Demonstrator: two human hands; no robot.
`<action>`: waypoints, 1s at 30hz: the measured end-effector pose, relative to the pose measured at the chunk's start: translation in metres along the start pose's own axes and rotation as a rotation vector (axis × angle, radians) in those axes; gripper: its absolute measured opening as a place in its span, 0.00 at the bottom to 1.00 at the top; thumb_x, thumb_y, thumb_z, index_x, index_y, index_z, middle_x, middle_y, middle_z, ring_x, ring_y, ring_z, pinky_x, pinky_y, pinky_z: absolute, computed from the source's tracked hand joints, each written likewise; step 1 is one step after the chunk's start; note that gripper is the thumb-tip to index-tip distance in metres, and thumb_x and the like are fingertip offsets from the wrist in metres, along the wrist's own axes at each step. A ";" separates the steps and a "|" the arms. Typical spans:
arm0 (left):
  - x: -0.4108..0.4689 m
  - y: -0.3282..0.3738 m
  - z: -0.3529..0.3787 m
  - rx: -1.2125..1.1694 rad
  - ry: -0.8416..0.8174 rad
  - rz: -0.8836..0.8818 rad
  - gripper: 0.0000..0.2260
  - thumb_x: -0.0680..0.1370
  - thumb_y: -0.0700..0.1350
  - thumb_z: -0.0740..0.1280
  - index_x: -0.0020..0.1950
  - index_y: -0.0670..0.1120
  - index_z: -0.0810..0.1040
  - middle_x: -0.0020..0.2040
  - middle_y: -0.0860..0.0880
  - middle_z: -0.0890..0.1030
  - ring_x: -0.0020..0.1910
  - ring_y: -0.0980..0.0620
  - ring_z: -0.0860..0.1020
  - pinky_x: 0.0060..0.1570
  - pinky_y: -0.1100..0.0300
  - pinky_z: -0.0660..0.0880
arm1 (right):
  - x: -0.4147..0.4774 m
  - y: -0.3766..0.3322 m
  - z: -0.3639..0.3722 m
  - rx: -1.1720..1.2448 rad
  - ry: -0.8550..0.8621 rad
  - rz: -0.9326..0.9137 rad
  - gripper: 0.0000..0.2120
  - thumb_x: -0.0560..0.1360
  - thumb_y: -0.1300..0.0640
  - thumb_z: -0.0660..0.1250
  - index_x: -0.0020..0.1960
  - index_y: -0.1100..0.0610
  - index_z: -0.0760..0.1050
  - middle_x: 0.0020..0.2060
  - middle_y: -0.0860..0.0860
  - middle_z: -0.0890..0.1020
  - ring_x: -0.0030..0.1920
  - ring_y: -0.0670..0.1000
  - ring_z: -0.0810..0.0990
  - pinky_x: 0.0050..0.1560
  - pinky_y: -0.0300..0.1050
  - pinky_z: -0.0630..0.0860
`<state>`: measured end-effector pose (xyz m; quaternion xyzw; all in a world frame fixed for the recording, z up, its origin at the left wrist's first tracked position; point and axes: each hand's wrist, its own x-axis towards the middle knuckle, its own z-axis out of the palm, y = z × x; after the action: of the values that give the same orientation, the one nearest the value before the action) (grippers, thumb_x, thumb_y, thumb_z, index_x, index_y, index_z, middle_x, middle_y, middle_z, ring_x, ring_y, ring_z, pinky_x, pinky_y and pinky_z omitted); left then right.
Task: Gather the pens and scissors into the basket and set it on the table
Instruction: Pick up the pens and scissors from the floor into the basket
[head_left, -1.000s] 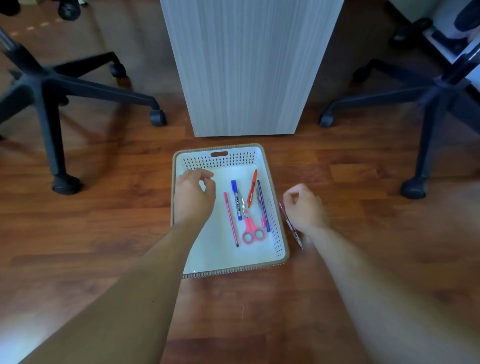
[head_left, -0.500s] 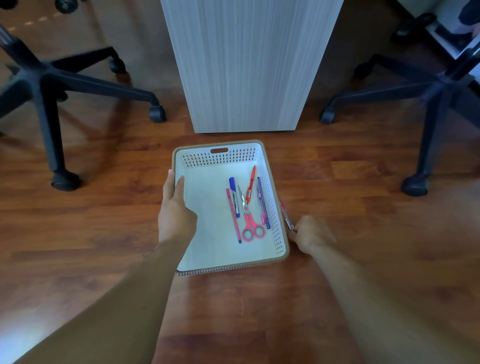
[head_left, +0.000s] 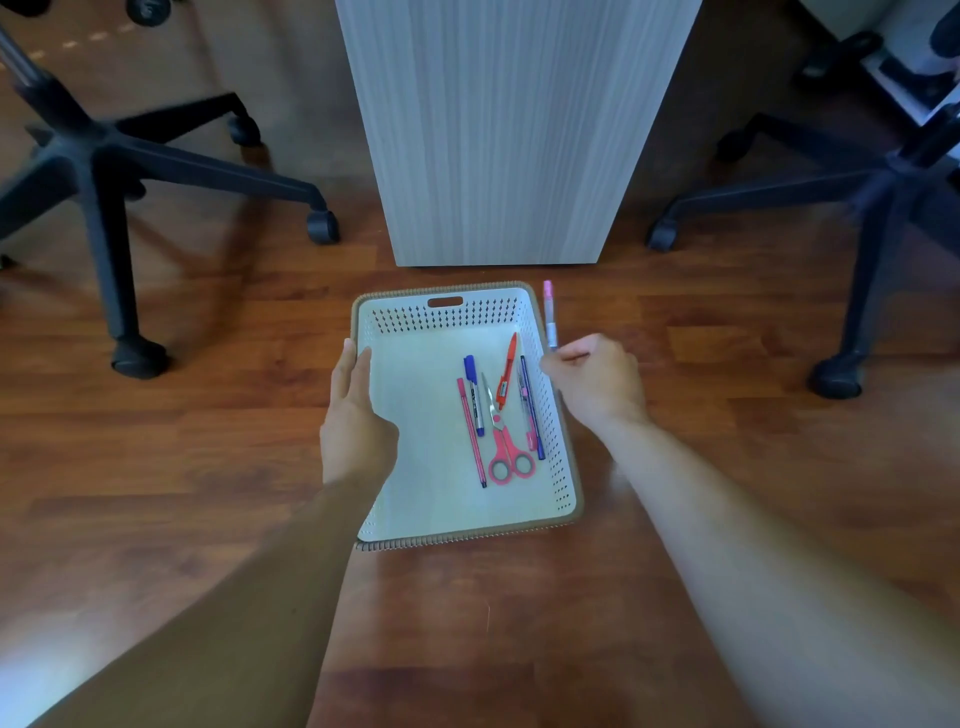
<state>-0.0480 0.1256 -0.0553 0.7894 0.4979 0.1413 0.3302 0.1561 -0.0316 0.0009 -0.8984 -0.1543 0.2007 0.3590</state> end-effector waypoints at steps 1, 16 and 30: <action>0.000 0.000 0.001 -0.007 0.000 -0.004 0.43 0.76 0.24 0.62 0.86 0.54 0.60 0.86 0.65 0.52 0.56 0.60 0.73 0.31 0.70 0.75 | -0.005 -0.006 0.004 -0.003 -0.038 -0.035 0.06 0.79 0.51 0.76 0.47 0.54 0.86 0.39 0.45 0.88 0.30 0.40 0.85 0.26 0.36 0.77; 0.013 -0.013 0.000 -0.167 -0.037 -0.314 0.12 0.85 0.51 0.59 0.59 0.48 0.80 0.51 0.47 0.84 0.54 0.39 0.83 0.52 0.47 0.81 | -0.019 0.017 0.040 -0.273 0.121 -0.357 0.03 0.82 0.55 0.70 0.55 0.52 0.81 0.55 0.48 0.81 0.57 0.52 0.77 0.50 0.48 0.79; 0.008 -0.013 0.009 -0.236 -0.123 -0.380 0.14 0.86 0.56 0.60 0.64 0.55 0.81 0.46 0.54 0.82 0.43 0.51 0.81 0.42 0.57 0.76 | -0.017 0.081 0.029 -0.089 -0.268 0.149 0.13 0.85 0.52 0.62 0.63 0.53 0.82 0.56 0.53 0.88 0.51 0.57 0.85 0.50 0.47 0.80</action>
<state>-0.0485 0.1330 -0.0715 0.6445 0.5967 0.0856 0.4703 0.1383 -0.0782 -0.0709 -0.8877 -0.1422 0.3377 0.2789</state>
